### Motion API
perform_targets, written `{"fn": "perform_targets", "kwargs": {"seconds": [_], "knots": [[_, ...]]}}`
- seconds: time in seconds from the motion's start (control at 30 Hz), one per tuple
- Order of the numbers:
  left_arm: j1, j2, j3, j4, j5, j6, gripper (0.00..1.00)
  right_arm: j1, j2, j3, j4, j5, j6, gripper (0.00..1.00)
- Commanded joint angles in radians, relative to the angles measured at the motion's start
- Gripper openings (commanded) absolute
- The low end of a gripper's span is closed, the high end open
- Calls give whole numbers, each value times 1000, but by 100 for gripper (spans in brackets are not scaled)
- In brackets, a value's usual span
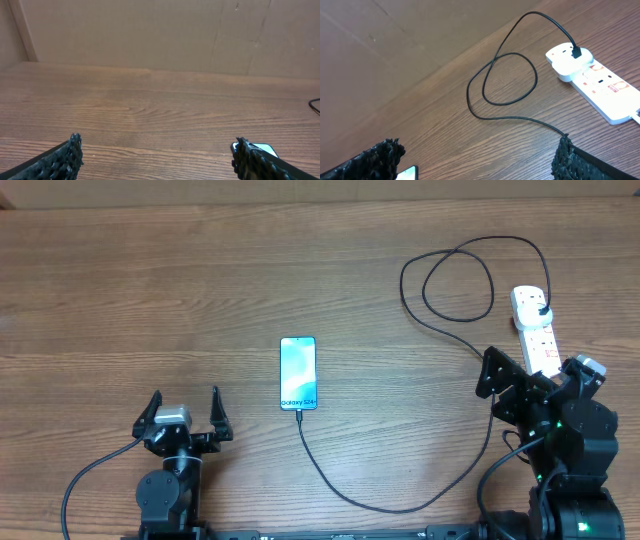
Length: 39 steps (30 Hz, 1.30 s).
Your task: Plug charger to phone and switch on socket
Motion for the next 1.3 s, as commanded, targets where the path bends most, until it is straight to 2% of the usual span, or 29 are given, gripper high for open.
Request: {"fn": "perform_targets", "kwargs": {"seconds": [0.0,0.27,0.63,0.73,1.0,1.27], "knots": [[10,-7,-4,1,8,22,100,6,-4,0,2,9,-1,100],[10,-7,-4,1,8,22,100,6,-100,-90,37,9,-67,100],[10,-7,-4,1,8,22,100,6,-377,-453,410,-72,-69,100],[10,-7,-4,1,8,22,100,6,-425,-533,460,-94,-69,100],[10,-7,-4,1,8,22,100,6,-534,-608,460,-96,-139,100],[10,-7,-4,1,8,22,100,6,-538,-621,465,-96,-226,100]]}}
